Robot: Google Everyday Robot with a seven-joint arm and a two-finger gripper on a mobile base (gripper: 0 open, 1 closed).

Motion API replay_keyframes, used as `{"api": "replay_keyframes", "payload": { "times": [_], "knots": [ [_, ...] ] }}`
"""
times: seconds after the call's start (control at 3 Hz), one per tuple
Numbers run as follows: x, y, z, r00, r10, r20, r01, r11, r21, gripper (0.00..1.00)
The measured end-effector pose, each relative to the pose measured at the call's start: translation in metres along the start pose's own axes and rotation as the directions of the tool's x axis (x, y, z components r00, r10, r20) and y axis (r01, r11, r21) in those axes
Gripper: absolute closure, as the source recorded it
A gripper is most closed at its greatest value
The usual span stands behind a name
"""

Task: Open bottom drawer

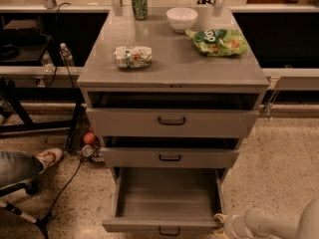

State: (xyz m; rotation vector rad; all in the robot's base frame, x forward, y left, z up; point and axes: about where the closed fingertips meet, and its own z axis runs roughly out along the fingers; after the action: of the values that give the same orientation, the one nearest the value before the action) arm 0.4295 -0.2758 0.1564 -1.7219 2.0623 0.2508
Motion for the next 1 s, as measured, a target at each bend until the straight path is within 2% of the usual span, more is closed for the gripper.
{"api": "replay_keyframes", "payload": {
  "times": [0.33, 0.67, 1.0],
  "knots": [
    [-0.002, -0.001, -0.003, 1.0, 0.0, 0.0, 0.0, 1.0, 0.0, 1.0],
    [0.005, 0.027, -0.005, 0.999, 0.039, 0.001, -0.039, 0.9992, -0.003, 0.75],
    [0.003, 0.027, -0.008, 0.999, 0.039, 0.001, -0.039, 0.9992, -0.004, 0.45]
  ]
}}
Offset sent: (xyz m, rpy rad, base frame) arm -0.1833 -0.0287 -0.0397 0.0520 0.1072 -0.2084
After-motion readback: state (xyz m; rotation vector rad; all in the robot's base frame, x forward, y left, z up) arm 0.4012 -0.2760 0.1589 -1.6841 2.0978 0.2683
